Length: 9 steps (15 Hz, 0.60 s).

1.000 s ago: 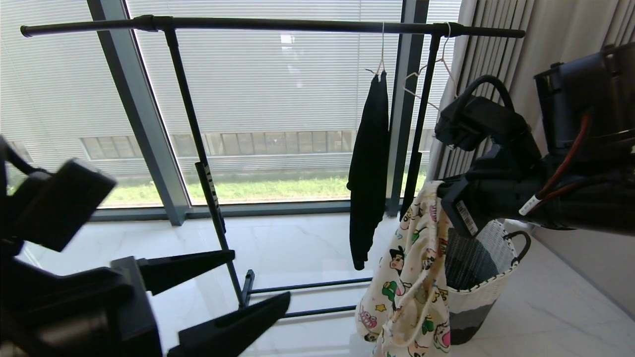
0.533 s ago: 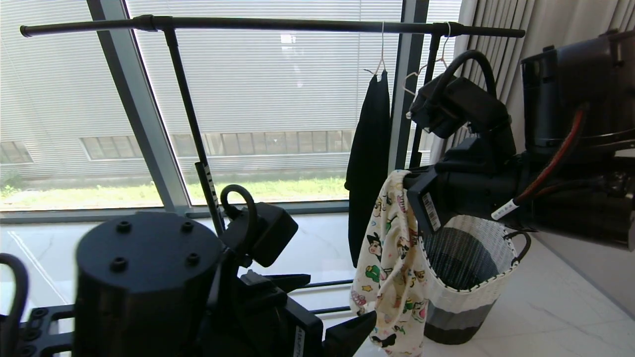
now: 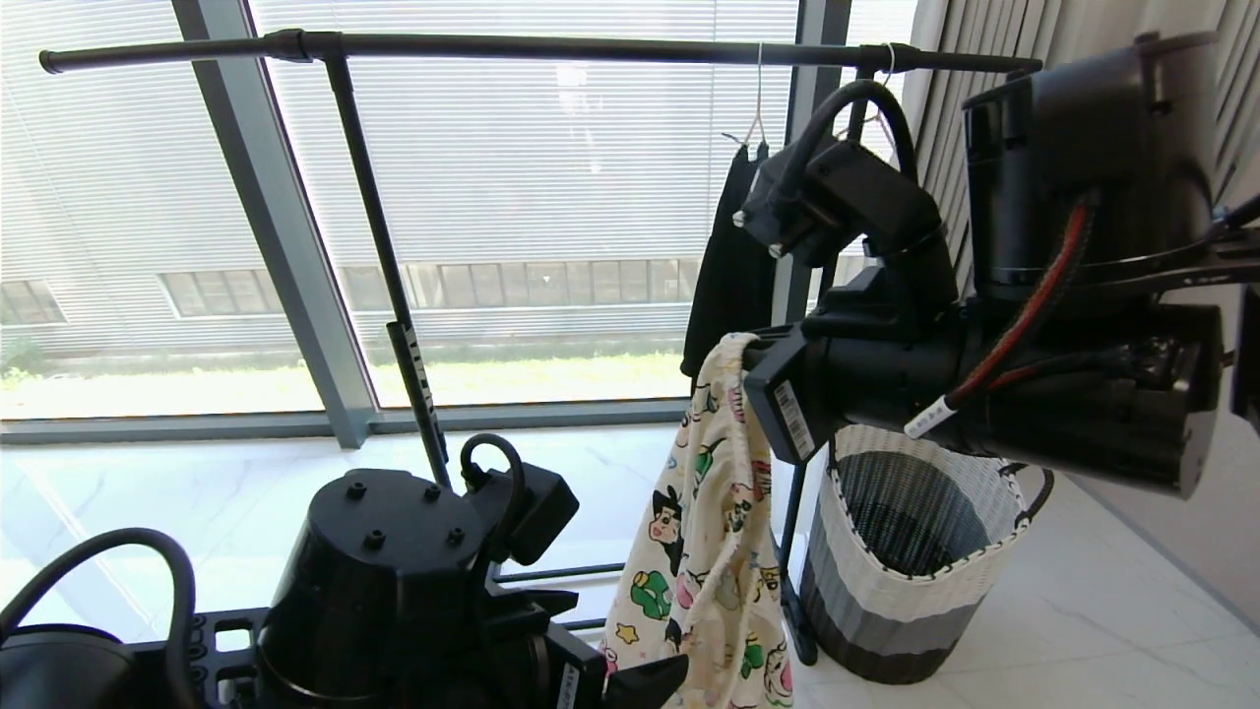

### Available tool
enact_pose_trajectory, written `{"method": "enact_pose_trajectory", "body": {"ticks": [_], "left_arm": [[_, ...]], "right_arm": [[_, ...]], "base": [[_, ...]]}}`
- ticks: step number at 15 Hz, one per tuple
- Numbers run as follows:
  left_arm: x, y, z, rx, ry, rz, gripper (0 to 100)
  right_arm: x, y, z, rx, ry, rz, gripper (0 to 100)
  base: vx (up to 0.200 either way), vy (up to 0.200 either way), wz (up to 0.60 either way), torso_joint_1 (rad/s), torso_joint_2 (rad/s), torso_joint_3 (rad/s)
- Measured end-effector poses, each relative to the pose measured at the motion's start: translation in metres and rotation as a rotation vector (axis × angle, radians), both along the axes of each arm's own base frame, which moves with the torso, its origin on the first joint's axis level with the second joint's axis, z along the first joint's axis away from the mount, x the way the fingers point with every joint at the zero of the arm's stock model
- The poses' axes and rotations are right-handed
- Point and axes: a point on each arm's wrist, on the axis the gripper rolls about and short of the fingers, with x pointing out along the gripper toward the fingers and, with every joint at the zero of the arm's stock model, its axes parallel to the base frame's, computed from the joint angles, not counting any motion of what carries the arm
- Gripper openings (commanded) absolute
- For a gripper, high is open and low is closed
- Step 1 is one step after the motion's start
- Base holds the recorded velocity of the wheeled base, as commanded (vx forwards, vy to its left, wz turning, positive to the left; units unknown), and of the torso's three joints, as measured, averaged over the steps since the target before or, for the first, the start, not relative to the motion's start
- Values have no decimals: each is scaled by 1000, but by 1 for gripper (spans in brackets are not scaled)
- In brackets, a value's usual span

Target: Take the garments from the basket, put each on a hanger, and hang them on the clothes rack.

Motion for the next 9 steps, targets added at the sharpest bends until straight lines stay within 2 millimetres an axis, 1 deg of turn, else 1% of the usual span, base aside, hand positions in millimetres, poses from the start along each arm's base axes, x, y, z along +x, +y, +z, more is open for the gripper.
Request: {"method": "enact_pose_trajectory", "body": {"ticks": [2,4,7,9], "left_arm": [[-5,1,0,-2,2,-13,100],[-3,2,0,-13,-7,-3,100],[17,10,-2,-36,-34,86,100],[24,12,-7,-22,-21,111,100]], "right_arm": [[-2,11,2,8,-5,21,0],[-5,19,2,7,-4,44,0],[-8,23,2,7,-5,56,0],[-10,26,4,14,-9,66,0]], "base": [[0,0,0,0,0,0],[0,0,0,0,0,0],[0,0,0,0,0,0],[0,0,0,0,0,0]]}}
